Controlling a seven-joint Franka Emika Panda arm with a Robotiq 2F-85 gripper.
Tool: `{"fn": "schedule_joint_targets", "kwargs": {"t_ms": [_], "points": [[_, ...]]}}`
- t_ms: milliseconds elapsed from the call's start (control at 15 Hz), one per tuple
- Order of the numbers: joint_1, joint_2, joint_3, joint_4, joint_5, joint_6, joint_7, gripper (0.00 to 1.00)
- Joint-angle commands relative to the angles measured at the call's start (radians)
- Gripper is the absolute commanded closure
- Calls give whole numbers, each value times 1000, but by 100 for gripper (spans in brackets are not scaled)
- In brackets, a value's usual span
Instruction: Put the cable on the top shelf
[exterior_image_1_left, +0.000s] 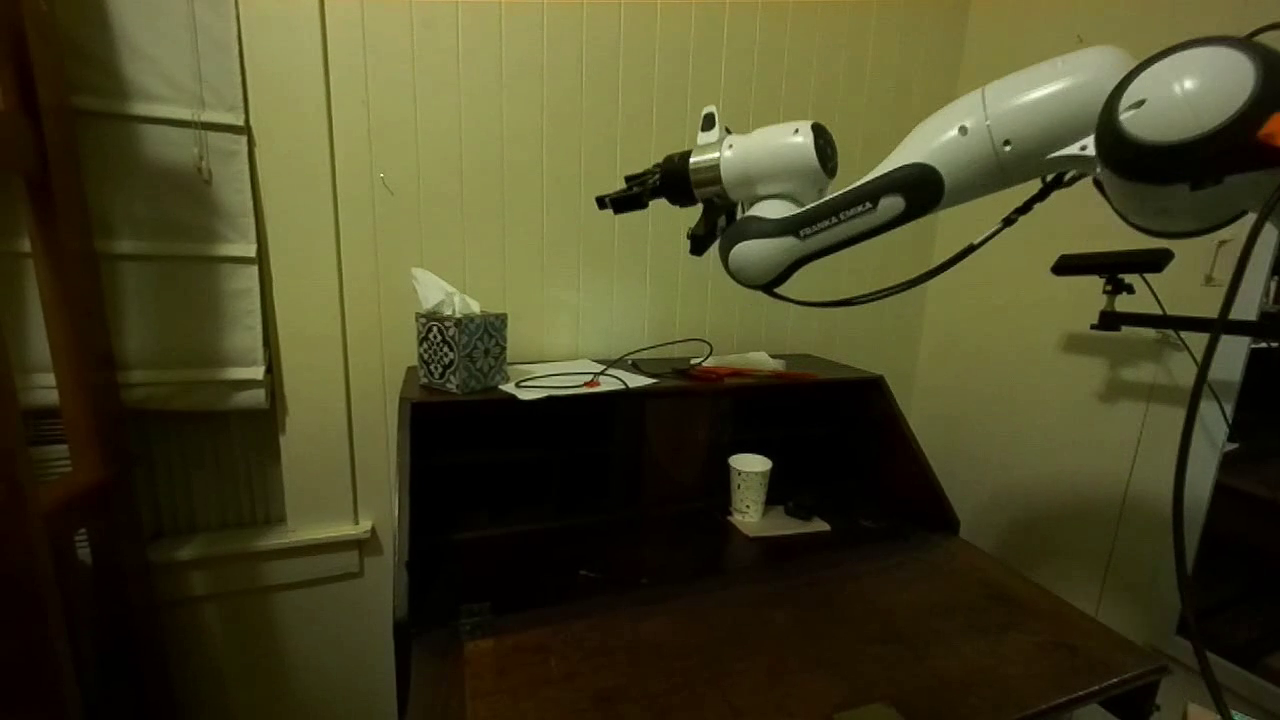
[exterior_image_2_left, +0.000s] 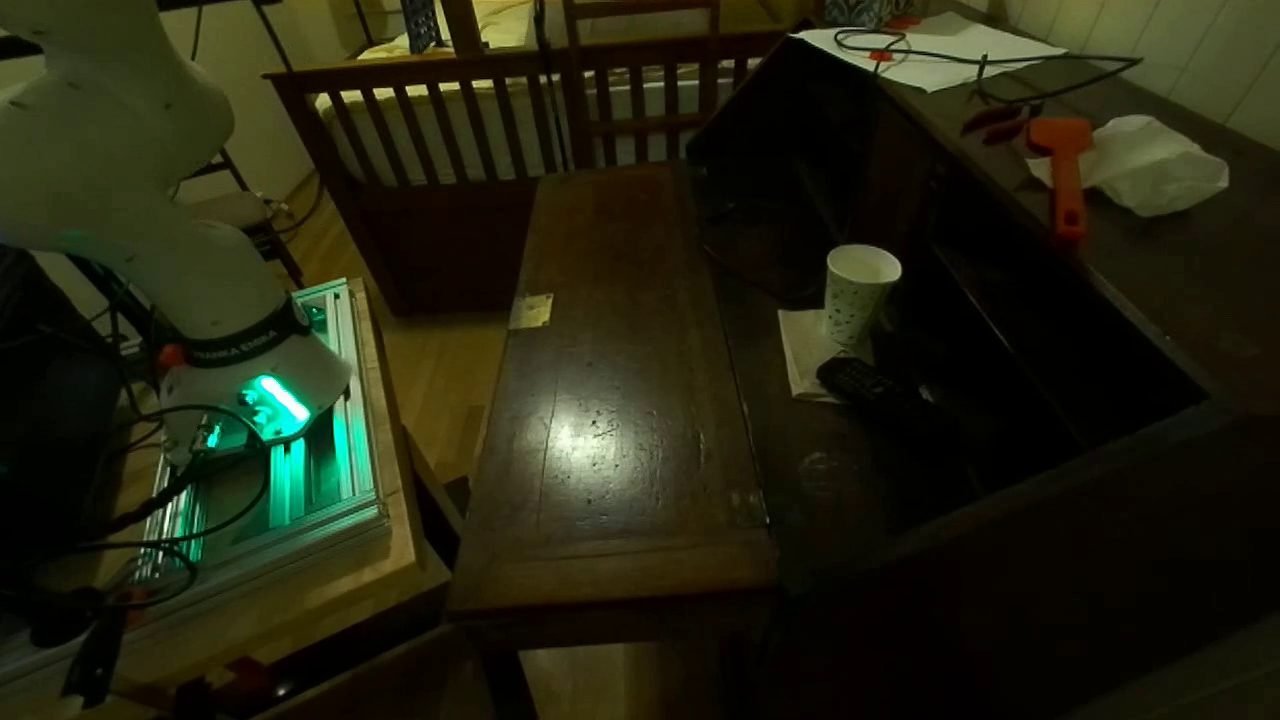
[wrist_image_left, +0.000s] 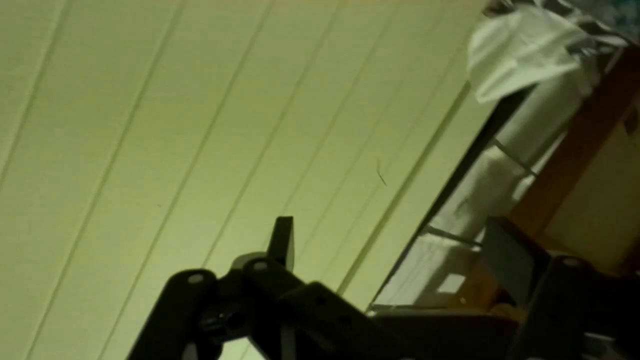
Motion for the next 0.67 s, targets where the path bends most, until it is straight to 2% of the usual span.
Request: {"fn": "schedule_joint_targets", "kwargs": {"t_ms": [0, 133, 200, 467, 600], "points": [[-229, -153, 284, -234, -150, -58, 201, 0], [-364, -159, 455, -307, -157, -124, 203, 0], [-426, -142, 542, -330, -129, -178, 157, 0], [-717, -92, 866, -366, 43, -500, -108, 0], [-861, -41, 1023, -356, 167, -690, -261, 0]]}}
